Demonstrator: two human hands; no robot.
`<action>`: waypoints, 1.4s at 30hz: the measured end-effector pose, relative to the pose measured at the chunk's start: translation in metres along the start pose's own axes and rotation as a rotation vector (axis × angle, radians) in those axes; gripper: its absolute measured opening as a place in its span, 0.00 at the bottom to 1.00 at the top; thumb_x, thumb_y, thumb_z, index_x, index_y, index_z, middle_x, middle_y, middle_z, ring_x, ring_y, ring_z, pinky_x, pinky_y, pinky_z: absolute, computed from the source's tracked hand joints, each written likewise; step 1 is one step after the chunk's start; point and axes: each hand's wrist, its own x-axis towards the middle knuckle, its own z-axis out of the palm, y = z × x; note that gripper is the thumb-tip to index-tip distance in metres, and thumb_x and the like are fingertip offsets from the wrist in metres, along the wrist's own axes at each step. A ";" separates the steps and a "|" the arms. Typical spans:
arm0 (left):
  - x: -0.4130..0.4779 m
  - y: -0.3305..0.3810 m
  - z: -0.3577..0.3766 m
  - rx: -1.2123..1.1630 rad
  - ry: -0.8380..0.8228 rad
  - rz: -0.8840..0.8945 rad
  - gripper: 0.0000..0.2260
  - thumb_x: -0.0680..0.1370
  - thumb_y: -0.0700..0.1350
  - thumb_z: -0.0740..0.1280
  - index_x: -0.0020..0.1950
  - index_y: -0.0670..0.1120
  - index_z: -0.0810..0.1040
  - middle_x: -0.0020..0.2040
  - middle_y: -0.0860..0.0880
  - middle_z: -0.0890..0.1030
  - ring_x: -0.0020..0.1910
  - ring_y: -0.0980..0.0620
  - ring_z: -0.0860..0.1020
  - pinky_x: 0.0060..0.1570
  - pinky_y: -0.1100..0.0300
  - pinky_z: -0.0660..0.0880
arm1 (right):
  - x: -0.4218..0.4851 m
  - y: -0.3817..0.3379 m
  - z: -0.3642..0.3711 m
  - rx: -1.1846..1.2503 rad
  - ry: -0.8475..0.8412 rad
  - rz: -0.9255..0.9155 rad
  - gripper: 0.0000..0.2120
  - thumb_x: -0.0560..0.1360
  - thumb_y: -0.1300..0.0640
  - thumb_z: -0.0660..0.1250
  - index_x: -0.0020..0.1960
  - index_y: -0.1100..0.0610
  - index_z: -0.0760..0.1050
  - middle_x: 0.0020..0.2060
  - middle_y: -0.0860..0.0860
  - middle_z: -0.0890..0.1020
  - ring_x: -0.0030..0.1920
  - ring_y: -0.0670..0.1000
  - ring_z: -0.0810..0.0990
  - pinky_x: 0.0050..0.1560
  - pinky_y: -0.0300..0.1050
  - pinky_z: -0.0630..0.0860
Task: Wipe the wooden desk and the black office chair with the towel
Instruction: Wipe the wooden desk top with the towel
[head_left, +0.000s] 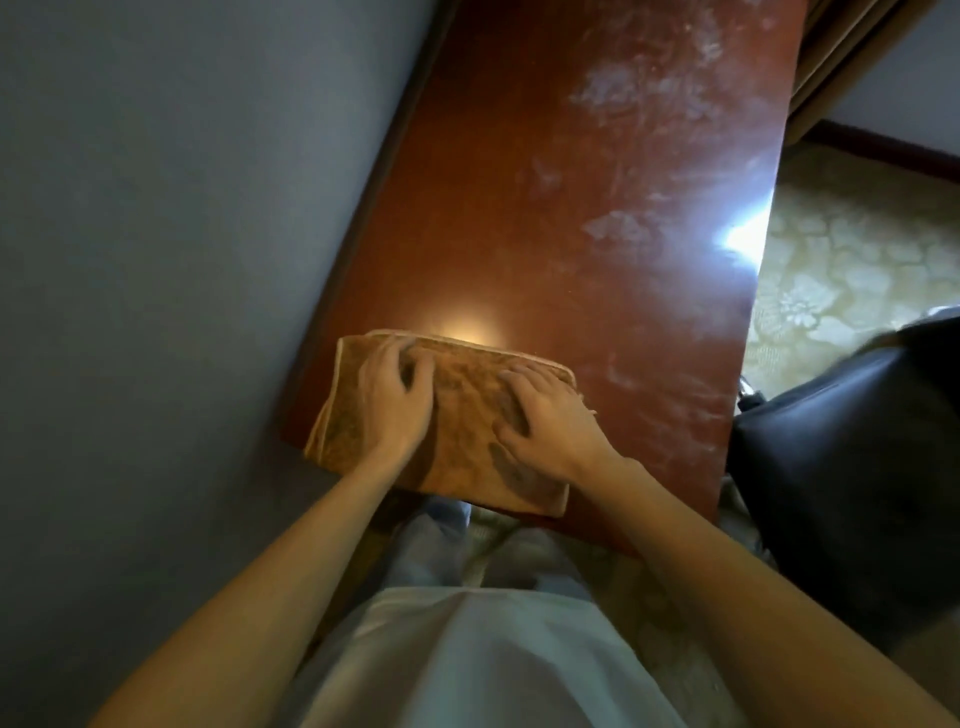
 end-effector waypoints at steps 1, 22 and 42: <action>0.005 -0.009 -0.001 0.097 0.016 0.073 0.18 0.84 0.53 0.62 0.72 0.49 0.74 0.73 0.48 0.74 0.74 0.48 0.69 0.75 0.43 0.65 | 0.008 0.001 0.003 -0.041 -0.052 -0.001 0.31 0.80 0.47 0.66 0.80 0.55 0.63 0.79 0.55 0.67 0.81 0.56 0.59 0.80 0.55 0.56; 0.023 -0.108 -0.003 0.913 -0.144 0.400 0.34 0.82 0.64 0.55 0.84 0.48 0.55 0.84 0.40 0.53 0.83 0.40 0.51 0.81 0.42 0.47 | 0.028 0.004 0.088 -0.337 -0.146 -0.055 0.35 0.82 0.35 0.53 0.84 0.47 0.51 0.84 0.56 0.51 0.83 0.59 0.47 0.79 0.68 0.50; 0.137 -0.064 0.006 0.930 -0.107 0.508 0.35 0.81 0.63 0.57 0.84 0.49 0.56 0.84 0.41 0.53 0.83 0.41 0.53 0.79 0.39 0.54 | 0.134 0.045 0.035 -0.379 0.002 -0.202 0.35 0.83 0.34 0.53 0.84 0.45 0.48 0.84 0.52 0.48 0.84 0.54 0.44 0.81 0.64 0.47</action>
